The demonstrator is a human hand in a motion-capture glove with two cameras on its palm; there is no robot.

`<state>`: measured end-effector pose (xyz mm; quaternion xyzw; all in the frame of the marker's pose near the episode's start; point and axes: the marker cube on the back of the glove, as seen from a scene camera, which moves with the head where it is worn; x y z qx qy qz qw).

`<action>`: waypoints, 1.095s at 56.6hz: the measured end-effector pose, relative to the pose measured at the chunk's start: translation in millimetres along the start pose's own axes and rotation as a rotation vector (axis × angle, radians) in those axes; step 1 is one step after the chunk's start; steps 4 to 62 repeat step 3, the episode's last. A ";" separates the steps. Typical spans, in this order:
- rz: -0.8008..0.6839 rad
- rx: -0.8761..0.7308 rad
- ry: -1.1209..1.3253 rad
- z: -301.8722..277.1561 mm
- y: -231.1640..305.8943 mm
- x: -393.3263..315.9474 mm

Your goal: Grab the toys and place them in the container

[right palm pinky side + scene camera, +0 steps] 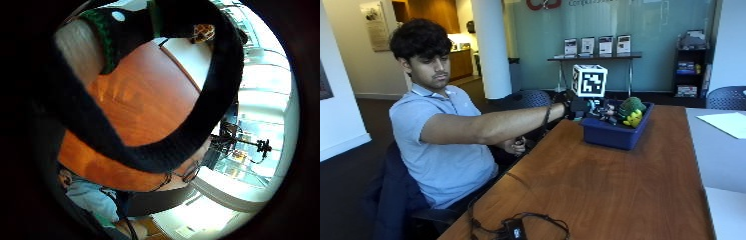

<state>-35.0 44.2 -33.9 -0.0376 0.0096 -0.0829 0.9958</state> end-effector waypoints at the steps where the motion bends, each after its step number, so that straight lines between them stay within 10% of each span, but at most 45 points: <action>1: -0.001 -0.001 -0.011 2.8 1.6 3.1; 62: -0.003 -0.003 -0.023 6.1 3.3 6.5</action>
